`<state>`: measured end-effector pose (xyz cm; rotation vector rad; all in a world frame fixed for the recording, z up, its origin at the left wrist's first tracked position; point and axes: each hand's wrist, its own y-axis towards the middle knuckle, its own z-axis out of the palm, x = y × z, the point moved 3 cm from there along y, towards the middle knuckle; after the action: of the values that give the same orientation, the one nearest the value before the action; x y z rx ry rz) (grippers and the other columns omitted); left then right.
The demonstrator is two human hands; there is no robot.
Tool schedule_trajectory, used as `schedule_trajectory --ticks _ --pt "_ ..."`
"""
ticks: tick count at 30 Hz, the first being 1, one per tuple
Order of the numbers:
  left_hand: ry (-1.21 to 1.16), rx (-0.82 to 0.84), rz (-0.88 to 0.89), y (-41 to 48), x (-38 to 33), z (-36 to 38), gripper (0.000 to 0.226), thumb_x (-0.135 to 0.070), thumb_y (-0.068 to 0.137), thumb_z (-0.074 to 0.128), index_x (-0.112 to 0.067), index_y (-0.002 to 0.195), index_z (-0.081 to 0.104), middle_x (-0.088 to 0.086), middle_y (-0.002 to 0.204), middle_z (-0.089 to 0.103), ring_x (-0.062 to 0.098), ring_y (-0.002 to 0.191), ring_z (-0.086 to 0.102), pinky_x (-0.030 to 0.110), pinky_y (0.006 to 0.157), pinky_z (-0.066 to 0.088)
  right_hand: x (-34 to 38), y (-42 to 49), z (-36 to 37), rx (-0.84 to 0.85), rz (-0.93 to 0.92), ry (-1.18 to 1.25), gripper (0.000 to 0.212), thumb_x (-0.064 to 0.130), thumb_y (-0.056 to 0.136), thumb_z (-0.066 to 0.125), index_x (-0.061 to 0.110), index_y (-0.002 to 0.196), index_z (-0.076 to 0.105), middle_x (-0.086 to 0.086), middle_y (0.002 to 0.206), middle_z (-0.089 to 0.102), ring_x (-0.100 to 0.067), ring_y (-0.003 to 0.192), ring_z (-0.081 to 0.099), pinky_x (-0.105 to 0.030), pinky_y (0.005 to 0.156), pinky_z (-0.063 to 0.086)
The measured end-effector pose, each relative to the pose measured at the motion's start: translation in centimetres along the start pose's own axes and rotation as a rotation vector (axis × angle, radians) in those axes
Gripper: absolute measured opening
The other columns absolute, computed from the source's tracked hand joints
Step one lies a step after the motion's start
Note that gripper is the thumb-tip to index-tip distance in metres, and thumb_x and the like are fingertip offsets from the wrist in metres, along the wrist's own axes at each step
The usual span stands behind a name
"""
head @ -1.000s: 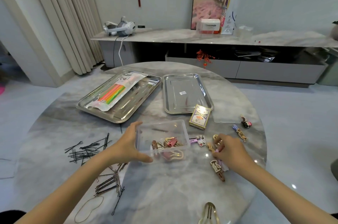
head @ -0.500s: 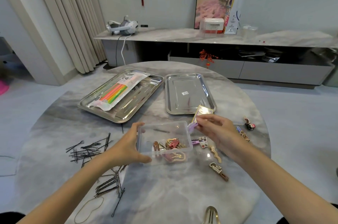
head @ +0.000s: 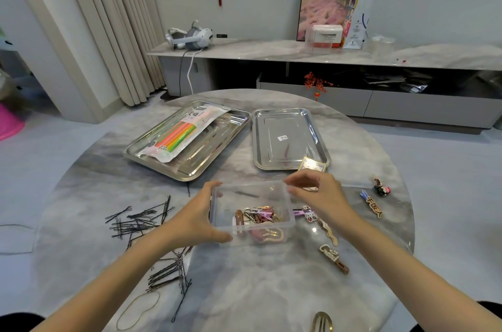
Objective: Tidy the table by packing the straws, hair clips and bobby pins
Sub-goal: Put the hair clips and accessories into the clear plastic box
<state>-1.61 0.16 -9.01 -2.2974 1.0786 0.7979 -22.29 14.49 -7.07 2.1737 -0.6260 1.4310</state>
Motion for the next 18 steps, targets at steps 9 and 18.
schedule_trajectory --ticks 9,18 --pt "0.007 0.003 0.011 -0.1 -0.1 0.0 0.107 -0.032 0.061 0.084 -0.028 0.141 0.014 -0.005 0.135 0.038 0.01 0.12 0.041 0.021 0.097 0.038 -5.6 -0.4 0.0 0.182 -0.144 -0.963 0.027 0.022 0.095 0.05 0.02 0.119 0.062 -0.005 0.113 0.053 -0.023 0.112 0.048 -0.033 0.081 0.042" --pt "-0.019 0.014 -0.002 -0.2 -0.1 0.0 0.106 -0.029 0.062 0.083 -0.029 0.141 0.013 -0.006 0.134 0.037 0.01 0.117 0.043 0.017 0.09 0.039 -5.5 -0.3 0.3 0.243 -0.122 -0.872 0.034 0.025 0.088 0.055 0.023 0.121 0.057 -0.001 0.118 0.049 -0.017 0.118 0.043 -0.025 0.084 0.038"
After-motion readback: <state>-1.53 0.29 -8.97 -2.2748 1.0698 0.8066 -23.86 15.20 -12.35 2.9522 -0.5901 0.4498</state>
